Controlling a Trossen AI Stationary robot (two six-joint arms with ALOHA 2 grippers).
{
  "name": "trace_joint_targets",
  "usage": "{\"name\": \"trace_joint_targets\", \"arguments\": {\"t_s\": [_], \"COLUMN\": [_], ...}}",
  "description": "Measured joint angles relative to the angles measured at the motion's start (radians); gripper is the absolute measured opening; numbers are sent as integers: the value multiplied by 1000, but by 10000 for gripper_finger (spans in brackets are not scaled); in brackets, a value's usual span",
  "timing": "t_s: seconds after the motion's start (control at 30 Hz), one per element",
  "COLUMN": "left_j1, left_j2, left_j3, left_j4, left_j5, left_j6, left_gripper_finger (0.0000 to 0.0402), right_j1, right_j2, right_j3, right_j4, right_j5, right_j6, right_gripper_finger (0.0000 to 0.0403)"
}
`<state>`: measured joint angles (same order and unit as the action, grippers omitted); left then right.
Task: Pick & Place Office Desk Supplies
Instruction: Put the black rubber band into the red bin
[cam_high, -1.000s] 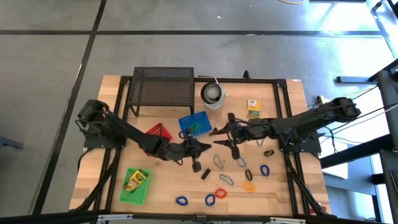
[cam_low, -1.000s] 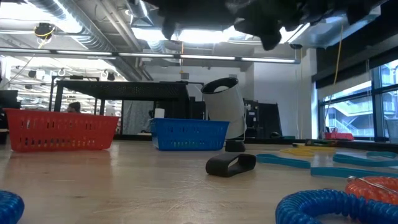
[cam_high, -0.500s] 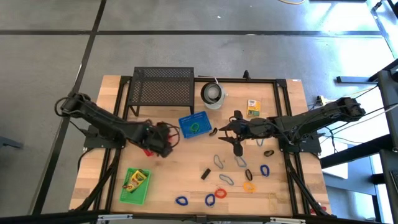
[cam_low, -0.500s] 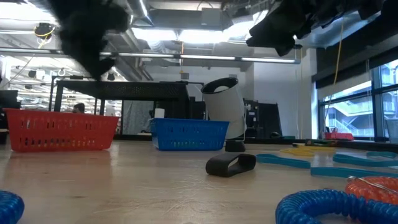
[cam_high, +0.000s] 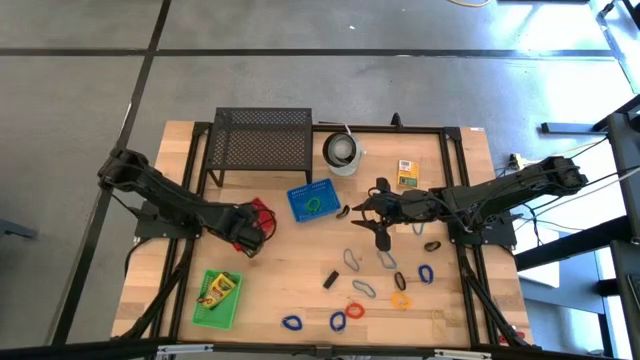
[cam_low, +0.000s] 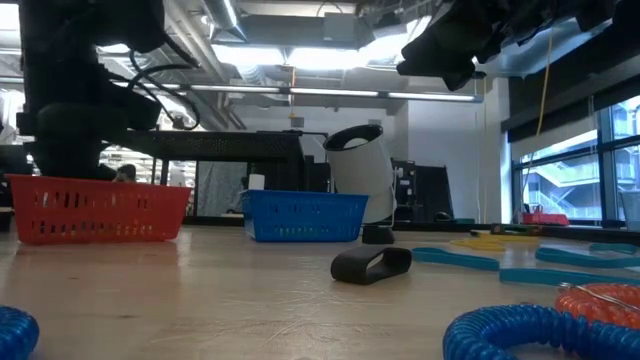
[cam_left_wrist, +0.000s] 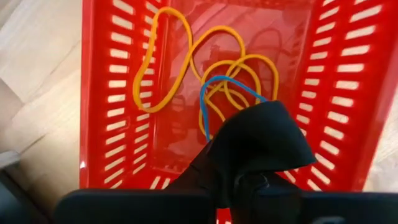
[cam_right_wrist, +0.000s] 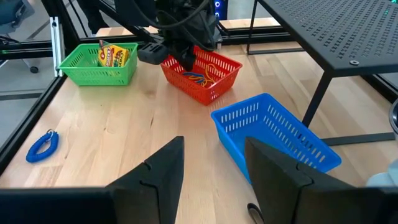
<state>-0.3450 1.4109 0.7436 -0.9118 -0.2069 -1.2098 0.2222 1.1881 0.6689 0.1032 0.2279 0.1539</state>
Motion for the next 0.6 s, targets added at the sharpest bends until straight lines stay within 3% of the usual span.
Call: {"name": "trace_joint_targets", "arguments": {"t_s": [0.13,0.43,0.6], "left_j1": [0,0,0], "left_j2": [0,-12,-54], "left_j3": [6,7,7], "left_j4": [1,-1,-1], "left_j5": [-12,-4,-6], "left_j6": [0,8,9], "left_gripper_finger": [22,108,136], "right_j1": [0,0,0], "right_j2": [0,0,0], "right_j3": [0,0,0], "right_j4": [0,0,-1], "right_j5": [0,0,0], "right_j6": [5,30,33], "right_gripper_finger": [169,169,169]}}
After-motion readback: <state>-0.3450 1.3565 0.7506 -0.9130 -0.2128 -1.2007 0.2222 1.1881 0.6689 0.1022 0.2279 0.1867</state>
